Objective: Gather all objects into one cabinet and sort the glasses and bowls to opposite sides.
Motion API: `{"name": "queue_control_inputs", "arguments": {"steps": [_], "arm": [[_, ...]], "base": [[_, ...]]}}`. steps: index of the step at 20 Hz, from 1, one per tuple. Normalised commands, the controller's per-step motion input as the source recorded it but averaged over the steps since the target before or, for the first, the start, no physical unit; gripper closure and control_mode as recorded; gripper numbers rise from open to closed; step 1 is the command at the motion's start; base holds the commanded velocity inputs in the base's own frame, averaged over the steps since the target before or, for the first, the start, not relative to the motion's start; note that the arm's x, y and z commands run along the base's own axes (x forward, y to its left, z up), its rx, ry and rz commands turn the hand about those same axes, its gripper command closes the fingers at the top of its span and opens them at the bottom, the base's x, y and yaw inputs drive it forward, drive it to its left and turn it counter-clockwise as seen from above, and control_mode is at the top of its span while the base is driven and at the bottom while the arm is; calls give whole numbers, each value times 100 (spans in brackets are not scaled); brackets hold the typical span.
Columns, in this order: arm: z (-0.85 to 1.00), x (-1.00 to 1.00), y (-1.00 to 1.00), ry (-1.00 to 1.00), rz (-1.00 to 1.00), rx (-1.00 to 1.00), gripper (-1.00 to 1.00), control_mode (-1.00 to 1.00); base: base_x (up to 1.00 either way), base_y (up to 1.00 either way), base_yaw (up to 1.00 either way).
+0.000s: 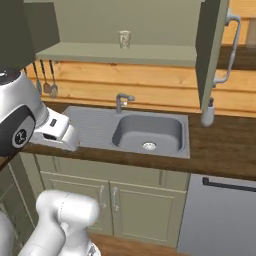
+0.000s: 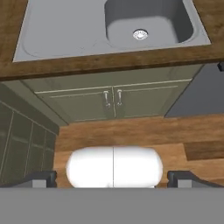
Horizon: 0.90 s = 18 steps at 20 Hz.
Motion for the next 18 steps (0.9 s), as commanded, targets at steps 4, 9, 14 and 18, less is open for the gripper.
{"name": "queue_control_inputs", "arguments": {"steps": [4,9,14,18], "arm": [[0,0,0,0,0,0,-100,100],[0,0,0,0,0,0,-100,100],[0,0,0,0,0,0,-100,100],[0,0,0,0,0,0,-100,100]], "base": [[55,-27,4],[47,0,4],[52,-15,0],[4,-14,0]]}}
